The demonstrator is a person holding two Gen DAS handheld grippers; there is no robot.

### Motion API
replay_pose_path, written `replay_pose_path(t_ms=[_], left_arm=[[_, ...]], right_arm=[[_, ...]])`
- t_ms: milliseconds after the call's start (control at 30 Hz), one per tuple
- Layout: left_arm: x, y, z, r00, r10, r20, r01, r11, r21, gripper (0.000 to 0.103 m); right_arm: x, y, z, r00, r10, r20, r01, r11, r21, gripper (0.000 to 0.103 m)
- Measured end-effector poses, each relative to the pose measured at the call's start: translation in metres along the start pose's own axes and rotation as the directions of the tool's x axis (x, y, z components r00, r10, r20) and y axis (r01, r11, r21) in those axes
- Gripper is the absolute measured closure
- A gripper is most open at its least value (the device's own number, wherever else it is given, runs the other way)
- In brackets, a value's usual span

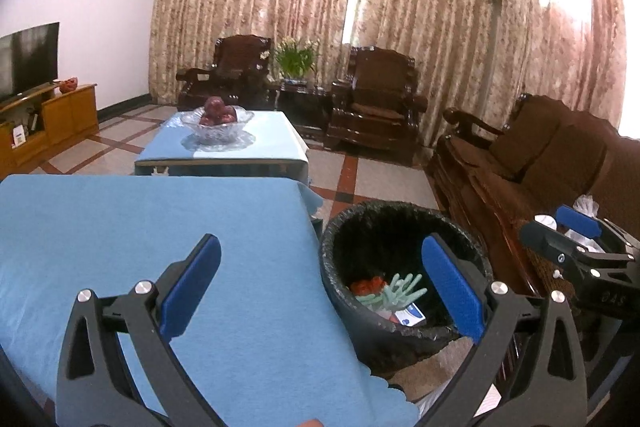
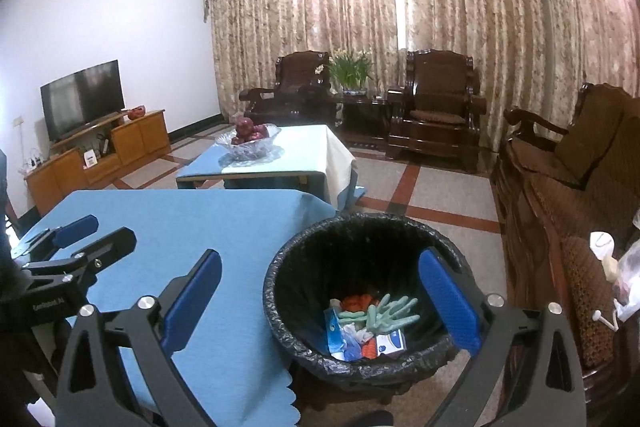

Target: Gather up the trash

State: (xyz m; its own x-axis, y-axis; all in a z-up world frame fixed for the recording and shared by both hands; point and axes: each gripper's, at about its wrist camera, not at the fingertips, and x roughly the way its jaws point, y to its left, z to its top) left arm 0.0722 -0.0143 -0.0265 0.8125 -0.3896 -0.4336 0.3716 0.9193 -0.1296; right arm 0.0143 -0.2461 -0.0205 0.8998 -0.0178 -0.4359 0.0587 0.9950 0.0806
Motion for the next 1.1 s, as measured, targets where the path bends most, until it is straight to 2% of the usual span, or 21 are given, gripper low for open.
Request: replay_pose_path(t_ms=[467,1100], left_arm=[[-0.035,0.002,0.013,0.996,0.042,0.077,-0.042,0.999,0.005,0.005],[-0.043,0.001,0.015,0.994,0.058,0.093,-0.06,0.998,0.016,0.005]], right_arm=[[-0.014,0.013,0.01,0.999,0.021,0.035,-0.02,0.999,-0.025,0.006],[-0.018,0.015,0.013,0.998,0.029,0.051,-0.028,0.999,-0.025,0.006]])
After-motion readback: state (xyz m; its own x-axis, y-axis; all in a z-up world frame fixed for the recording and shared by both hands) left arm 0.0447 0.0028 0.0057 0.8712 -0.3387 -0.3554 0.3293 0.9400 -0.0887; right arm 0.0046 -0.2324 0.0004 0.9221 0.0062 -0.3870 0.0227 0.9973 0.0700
